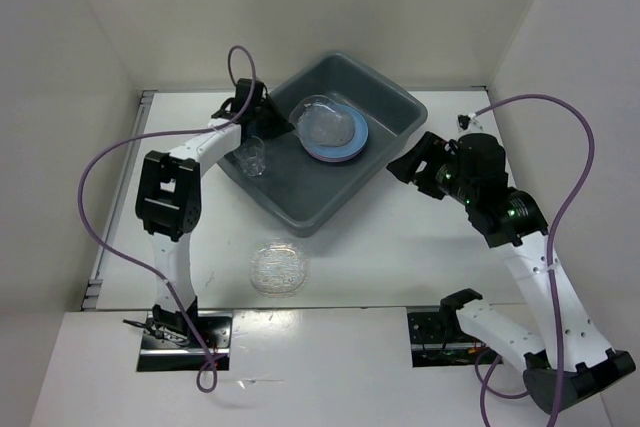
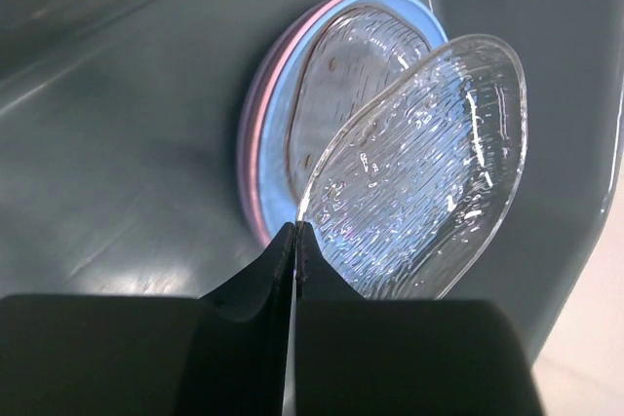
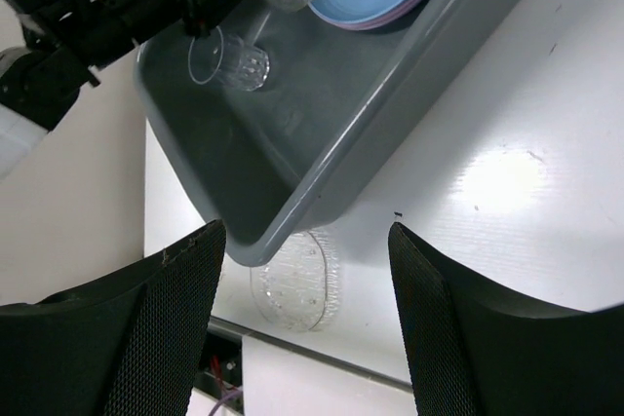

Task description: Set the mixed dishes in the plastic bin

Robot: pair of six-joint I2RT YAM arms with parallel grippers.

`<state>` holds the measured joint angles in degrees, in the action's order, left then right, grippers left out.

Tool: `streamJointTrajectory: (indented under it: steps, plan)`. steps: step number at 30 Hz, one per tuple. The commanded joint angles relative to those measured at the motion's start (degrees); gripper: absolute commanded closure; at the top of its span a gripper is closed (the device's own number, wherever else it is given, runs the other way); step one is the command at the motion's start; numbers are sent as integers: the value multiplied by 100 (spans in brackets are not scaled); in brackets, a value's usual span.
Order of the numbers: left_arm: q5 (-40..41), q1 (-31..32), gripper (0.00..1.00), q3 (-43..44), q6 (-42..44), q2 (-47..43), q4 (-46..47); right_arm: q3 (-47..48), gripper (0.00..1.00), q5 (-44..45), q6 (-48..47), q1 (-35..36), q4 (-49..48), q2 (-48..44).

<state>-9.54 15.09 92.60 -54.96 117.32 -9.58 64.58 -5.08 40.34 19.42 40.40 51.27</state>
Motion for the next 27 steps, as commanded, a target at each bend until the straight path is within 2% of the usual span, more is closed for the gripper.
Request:
streamJointTrajectory:
  steps: [1, 9, 12, 15, 16, 17, 22, 27]
  plan:
    - [-206, 99, 100, 381, -217, 378, 439, -94, 27, -28, 228, 36, 170, -213]
    - [-364, 345, 99, 1278, -445, 1153, 440, -147, 27, 25, 396, 36, 354, -459]
    - [-469, 459, 62, 1401, -498, 1223, 509, -261, 27, -27, 396, 36, 407, -512]
    - [-374, 460, 42, 1673, -341, 1101, 441, -401, 27, -159, 396, 36, 407, -565]
    - [-303, 460, 30, 1787, -253, 952, 292, -489, 27, -212, 396, 36, 407, -565]
    - [-224, 460, 27, 1988, -69, 855, 221, -542, 27, -369, 318, 36, 346, -565]
    - [118, 407, 21, 2122, 310, -171, -95, -604, 28, -774, -322, 36, 556, -346]
    - [251, 100, 21, 1350, 503, -1297, -254, -604, 30, -977, -834, 448, 916, 32]
